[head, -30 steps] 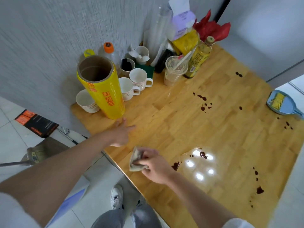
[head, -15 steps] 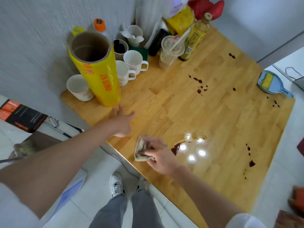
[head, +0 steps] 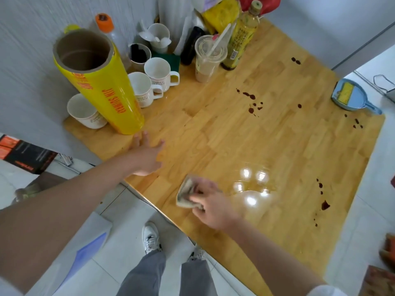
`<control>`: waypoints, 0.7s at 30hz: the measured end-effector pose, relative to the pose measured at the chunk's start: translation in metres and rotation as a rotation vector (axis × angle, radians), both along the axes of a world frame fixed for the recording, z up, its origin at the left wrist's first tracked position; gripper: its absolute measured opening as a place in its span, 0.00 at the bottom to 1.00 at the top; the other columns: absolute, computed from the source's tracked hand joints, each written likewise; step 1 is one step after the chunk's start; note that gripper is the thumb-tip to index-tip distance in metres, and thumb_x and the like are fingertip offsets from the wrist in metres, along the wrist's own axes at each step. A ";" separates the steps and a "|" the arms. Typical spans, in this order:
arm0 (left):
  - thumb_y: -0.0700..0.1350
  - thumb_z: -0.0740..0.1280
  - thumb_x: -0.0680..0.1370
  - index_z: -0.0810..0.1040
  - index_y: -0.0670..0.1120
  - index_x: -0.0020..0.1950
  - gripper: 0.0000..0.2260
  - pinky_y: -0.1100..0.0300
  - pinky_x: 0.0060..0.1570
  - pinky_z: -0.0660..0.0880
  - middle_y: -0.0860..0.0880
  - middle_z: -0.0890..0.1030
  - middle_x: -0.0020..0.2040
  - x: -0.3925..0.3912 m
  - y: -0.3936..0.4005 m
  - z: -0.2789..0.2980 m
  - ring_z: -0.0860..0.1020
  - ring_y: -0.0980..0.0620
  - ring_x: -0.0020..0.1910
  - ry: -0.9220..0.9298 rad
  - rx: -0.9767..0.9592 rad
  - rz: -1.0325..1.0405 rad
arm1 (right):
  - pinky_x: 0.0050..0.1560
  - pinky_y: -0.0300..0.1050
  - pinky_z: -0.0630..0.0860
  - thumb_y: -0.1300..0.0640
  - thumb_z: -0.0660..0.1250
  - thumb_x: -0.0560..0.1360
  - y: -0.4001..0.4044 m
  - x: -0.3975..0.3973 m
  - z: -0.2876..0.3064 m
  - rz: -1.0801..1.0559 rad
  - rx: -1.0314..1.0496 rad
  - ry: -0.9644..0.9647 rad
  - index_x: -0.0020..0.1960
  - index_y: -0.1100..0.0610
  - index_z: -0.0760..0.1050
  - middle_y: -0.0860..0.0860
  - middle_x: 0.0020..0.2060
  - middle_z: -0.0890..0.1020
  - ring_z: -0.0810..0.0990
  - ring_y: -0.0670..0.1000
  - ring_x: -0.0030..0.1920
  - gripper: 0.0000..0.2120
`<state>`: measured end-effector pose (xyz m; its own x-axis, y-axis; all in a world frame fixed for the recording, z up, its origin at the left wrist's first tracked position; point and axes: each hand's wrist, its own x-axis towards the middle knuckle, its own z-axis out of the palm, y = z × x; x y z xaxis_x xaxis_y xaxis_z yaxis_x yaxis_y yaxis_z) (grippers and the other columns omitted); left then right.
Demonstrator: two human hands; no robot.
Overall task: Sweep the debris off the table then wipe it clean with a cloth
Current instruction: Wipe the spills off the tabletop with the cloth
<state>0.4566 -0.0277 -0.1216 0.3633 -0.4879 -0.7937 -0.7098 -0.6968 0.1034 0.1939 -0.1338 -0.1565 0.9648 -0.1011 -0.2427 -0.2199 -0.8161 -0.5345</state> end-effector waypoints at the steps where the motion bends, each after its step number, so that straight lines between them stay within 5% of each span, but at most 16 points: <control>1: 0.59 0.57 0.82 0.34 0.59 0.79 0.36 0.36 0.74 0.49 0.39 0.29 0.77 0.000 0.000 0.001 0.34 0.33 0.76 -0.002 -0.003 0.000 | 0.59 0.51 0.77 0.52 0.64 0.76 -0.013 -0.010 0.005 0.143 0.028 -0.027 0.56 0.46 0.81 0.46 0.67 0.74 0.76 0.50 0.62 0.11; 3: 0.58 0.59 0.82 0.34 0.59 0.79 0.37 0.37 0.74 0.49 0.39 0.30 0.77 -0.001 0.001 0.004 0.34 0.33 0.76 -0.016 -0.021 -0.008 | 0.57 0.47 0.79 0.51 0.62 0.77 -0.061 -0.028 0.008 0.069 0.035 -0.148 0.54 0.51 0.82 0.48 0.61 0.77 0.78 0.50 0.57 0.12; 5: 0.59 0.61 0.81 0.35 0.59 0.79 0.39 0.36 0.74 0.50 0.39 0.31 0.78 -0.002 0.002 0.004 0.34 0.33 0.76 -0.027 -0.031 -0.001 | 0.57 0.44 0.75 0.54 0.62 0.77 -0.123 -0.046 0.006 -0.492 -0.097 -0.202 0.54 0.60 0.81 0.59 0.58 0.79 0.81 0.59 0.55 0.13; 7: 0.60 0.63 0.80 0.36 0.58 0.80 0.40 0.36 0.73 0.51 0.39 0.31 0.78 -0.005 0.001 0.003 0.34 0.33 0.76 -0.040 -0.034 0.008 | 0.55 0.49 0.73 0.59 0.61 0.78 -0.166 -0.060 0.005 -1.226 -0.161 0.025 0.56 0.63 0.78 0.61 0.60 0.77 0.78 0.61 0.54 0.12; 9: 0.60 0.63 0.80 0.37 0.58 0.80 0.40 0.36 0.73 0.51 0.38 0.32 0.78 -0.007 -0.001 0.004 0.35 0.33 0.76 -0.052 -0.040 0.022 | 0.61 0.54 0.73 0.59 0.60 0.77 -0.168 -0.049 -0.003 -1.540 -0.146 0.124 0.58 0.61 0.78 0.58 0.63 0.73 0.77 0.62 0.58 0.13; 11: 0.61 0.60 0.81 0.38 0.57 0.80 0.38 0.37 0.73 0.51 0.38 0.33 0.78 -0.011 -0.001 0.005 0.36 0.33 0.77 -0.079 -0.047 0.036 | 0.63 0.51 0.73 0.59 0.61 0.75 -0.137 -0.019 -0.009 -1.316 -0.176 -0.008 0.57 0.60 0.79 0.58 0.63 0.74 0.77 0.62 0.60 0.14; 16: 0.61 0.58 0.81 0.42 0.55 0.81 0.35 0.41 0.75 0.52 0.39 0.38 0.80 -0.026 -0.005 0.007 0.40 0.34 0.78 -0.158 -0.067 0.083 | 0.53 0.53 0.80 0.57 0.69 0.74 -0.043 -0.012 -0.001 0.052 0.013 -0.027 0.54 0.52 0.82 0.55 0.59 0.79 0.81 0.57 0.54 0.10; 17: 0.59 0.60 0.81 0.46 0.54 0.81 0.33 0.42 0.75 0.55 0.40 0.40 0.80 -0.033 -0.010 0.010 0.42 0.36 0.78 -0.177 -0.122 0.084 | 0.52 0.50 0.80 0.56 0.69 0.75 -0.058 -0.020 0.003 0.167 0.036 -0.036 0.56 0.49 0.82 0.52 0.58 0.80 0.81 0.54 0.54 0.11; 19: 0.52 0.63 0.81 0.56 0.55 0.78 0.28 0.44 0.73 0.61 0.43 0.46 0.81 -0.051 -0.023 0.017 0.47 0.40 0.79 -0.154 -0.262 0.086 | 0.55 0.43 0.78 0.60 0.67 0.74 -0.112 -0.037 0.001 -0.153 0.035 -0.135 0.56 0.50 0.82 0.51 0.57 0.81 0.81 0.55 0.56 0.13; 21: 0.48 0.62 0.82 0.56 0.58 0.78 0.26 0.46 0.73 0.60 0.45 0.47 0.81 -0.074 -0.038 0.023 0.49 0.41 0.79 -0.072 -0.314 0.078 | 0.57 0.46 0.76 0.64 0.65 0.75 -0.172 -0.056 0.006 -0.882 -0.043 -0.100 0.54 0.57 0.80 0.54 0.61 0.80 0.79 0.60 0.56 0.10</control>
<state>0.3824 -0.0661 -0.0988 0.4593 -0.6730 -0.5797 -0.6685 -0.6917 0.2734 0.1380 -0.3058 -0.1510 0.5483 -0.8245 -0.1399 -0.7316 -0.3919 -0.5578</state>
